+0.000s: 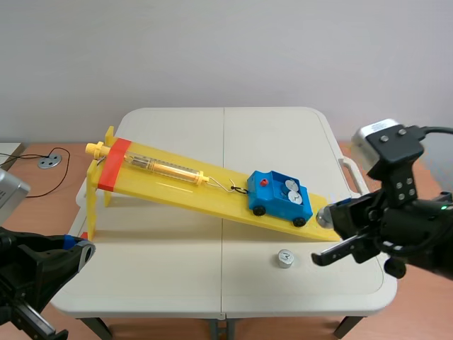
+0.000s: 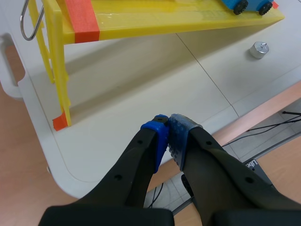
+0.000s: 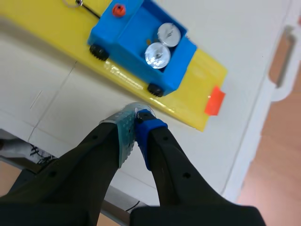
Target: Place the four metal weights on the blue cart on the ramp.
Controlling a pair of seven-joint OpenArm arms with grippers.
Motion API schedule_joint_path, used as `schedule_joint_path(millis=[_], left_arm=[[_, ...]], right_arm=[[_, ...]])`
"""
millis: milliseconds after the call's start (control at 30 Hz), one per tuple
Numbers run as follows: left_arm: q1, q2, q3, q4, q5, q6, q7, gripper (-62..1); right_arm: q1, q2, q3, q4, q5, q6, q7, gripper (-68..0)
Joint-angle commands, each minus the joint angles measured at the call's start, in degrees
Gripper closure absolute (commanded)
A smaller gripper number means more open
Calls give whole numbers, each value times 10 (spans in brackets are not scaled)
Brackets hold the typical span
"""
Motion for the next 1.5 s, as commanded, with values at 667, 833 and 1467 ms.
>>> schedule_joint_path(millis=[667, 833, 1467], left_arm=[[-5, 3, -9, 36, -42, -10, -55, -51], [-5, 3, -9, 36, -42, -10, -55, -51], [-5, 3, -9, 36, -42, -10, -55, -51]], right_arm=[[204, -49, 21, -75, 41, -38, 85, -6], [247, -50, 1, -120, 20, -39, 87, -7], [317, -96, -60, -207, -45, -50, 98, -7]])
